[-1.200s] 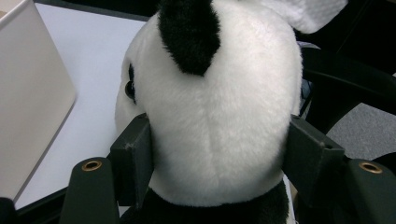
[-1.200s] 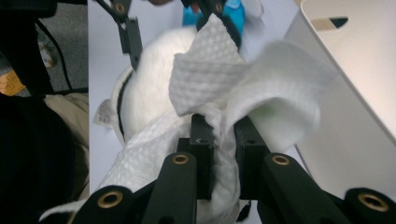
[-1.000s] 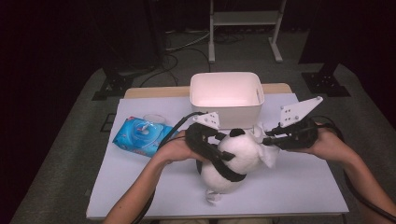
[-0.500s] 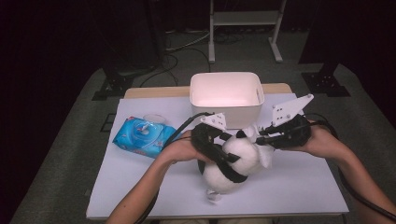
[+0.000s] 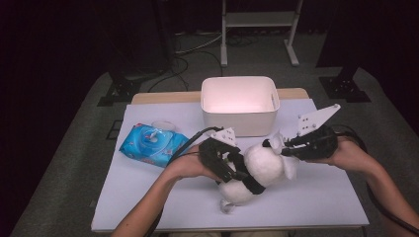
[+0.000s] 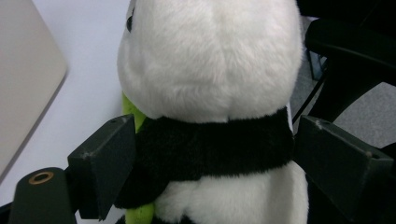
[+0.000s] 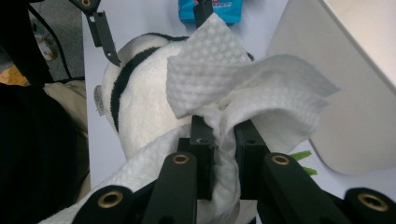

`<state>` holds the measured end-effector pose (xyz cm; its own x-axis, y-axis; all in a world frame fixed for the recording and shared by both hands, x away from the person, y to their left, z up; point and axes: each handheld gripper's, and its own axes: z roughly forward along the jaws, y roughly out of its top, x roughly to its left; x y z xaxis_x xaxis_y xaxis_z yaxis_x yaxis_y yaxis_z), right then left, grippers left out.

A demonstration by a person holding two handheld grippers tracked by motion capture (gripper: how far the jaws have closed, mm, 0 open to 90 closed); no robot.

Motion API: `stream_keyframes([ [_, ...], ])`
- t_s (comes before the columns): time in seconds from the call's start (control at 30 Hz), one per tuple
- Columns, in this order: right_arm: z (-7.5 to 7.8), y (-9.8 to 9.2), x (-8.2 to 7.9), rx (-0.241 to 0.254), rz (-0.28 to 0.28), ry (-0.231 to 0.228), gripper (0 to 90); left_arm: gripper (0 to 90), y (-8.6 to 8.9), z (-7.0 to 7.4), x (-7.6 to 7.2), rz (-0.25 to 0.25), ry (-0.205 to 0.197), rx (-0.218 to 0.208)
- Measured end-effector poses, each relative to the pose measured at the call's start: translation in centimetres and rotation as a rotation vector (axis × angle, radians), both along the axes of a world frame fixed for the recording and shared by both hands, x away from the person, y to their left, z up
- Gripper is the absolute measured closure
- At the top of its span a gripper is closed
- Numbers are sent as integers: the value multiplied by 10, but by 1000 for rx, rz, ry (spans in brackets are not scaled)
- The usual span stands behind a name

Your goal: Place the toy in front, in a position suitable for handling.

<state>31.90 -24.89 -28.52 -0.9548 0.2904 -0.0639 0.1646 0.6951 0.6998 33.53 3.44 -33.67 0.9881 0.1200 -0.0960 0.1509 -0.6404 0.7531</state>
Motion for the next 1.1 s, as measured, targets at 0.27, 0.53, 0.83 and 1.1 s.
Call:
stream_keyframes([
  [0.27,-9,-13,0,-10,-29,10,803,120,10,-2,-6,15,-8,46],
  [0.53,-27,-31,-1,10,-67,55,805,120,7,-12,-4,20,4,86],
  [0.83,-49,-48,-3,41,-102,118,806,132,-1,-11,2,15,6,81],
  [1.1,-74,-45,-4,32,-97,164,806,138,5,-4,6,34,0,68],
])
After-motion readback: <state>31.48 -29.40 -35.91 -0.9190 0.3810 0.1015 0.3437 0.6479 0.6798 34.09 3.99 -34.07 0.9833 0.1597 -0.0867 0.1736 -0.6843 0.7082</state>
